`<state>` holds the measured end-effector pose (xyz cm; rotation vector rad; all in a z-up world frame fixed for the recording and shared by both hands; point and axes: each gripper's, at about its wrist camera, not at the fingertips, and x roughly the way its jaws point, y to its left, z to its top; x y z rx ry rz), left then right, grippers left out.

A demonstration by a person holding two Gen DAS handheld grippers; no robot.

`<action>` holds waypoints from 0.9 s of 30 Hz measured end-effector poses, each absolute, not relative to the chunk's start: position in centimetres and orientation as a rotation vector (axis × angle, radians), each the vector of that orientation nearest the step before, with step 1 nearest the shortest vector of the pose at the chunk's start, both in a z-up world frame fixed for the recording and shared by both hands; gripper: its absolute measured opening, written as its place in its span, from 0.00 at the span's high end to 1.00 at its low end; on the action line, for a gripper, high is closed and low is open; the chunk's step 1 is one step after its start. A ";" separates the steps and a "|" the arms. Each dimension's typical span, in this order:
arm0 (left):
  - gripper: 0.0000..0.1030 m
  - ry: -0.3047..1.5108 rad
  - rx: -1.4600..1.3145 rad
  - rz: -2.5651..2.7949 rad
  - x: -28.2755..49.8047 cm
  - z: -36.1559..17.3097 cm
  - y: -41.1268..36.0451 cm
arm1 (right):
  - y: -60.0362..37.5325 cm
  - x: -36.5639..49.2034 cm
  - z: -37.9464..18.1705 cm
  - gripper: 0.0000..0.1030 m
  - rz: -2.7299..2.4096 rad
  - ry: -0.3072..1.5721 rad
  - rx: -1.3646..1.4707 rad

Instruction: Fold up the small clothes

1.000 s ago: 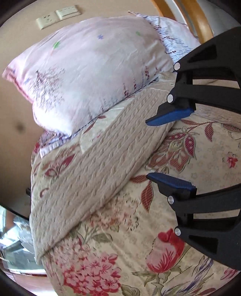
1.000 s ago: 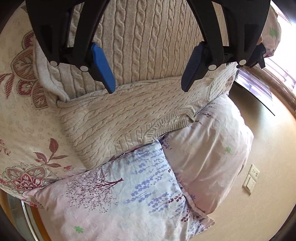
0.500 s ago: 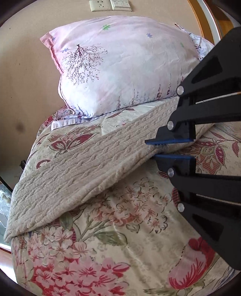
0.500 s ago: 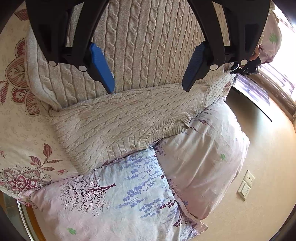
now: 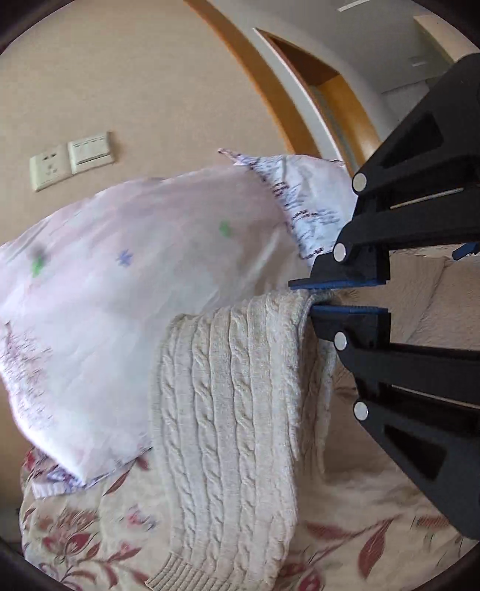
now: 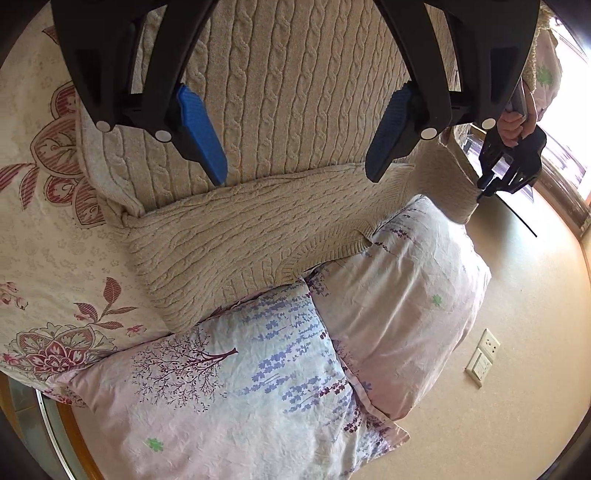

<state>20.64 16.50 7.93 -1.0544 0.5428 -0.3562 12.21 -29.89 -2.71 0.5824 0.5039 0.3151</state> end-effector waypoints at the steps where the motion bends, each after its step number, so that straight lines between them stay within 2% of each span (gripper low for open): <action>1: 0.93 0.575 -1.038 -0.369 21.0 7.3 14.8 | -29.9 12.1 -2.8 0.24 0.314 0.504 0.586; 6: 0.92 0.805 -1.057 -0.360 22.3 1.5 8.7 | -30.1 11.9 -3.3 0.24 0.308 0.518 0.597; 9: 0.87 0.854 -1.113 -0.332 22.3 -0.4 8.6 | -30.1 11.8 -3.4 0.24 0.306 0.524 0.593; 10: 0.80 0.850 -1.135 -0.322 22.2 -0.5 9.0 | -30.2 11.8 -3.4 0.24 0.306 0.524 0.592; 11: 0.67 0.838 -1.153 -0.304 22.0 -0.4 9.7 | -30.2 11.8 -3.3 0.24 0.304 0.523 0.592; 12: 0.62 0.818 -1.172 -0.279 21.8 -0.1 10.8 | -30.1 11.7 -3.4 0.24 0.304 0.521 0.595; 14: 0.57 0.767 -1.192 -0.216 21.0 0.5 12.9 | -30.1 11.8 -3.4 0.24 0.309 0.520 0.600; 16: 0.56 0.728 -1.212 -0.142 20.5 0.8 15.5 | -30.1 11.8 -3.5 0.24 0.315 0.520 0.601; 22: 0.60 0.649 -1.302 0.054 19.1 0.3 22.1 | -29.9 11.8 -3.7 0.24 0.335 0.521 0.605; 24: 0.75 0.625 -1.329 0.079 19.2 0.1 22.9 | -30.0 11.8 -3.7 0.24 0.340 0.516 0.607; 25: 0.90 0.623 -1.350 0.066 19.2 -0.3 23.4 | -30.1 11.7 -3.6 0.24 0.342 0.514 0.608; 27: 0.93 0.617 -1.368 0.010 19.8 0.1 22.8 | -30.3 11.6 -3.5 0.24 0.346 0.509 0.610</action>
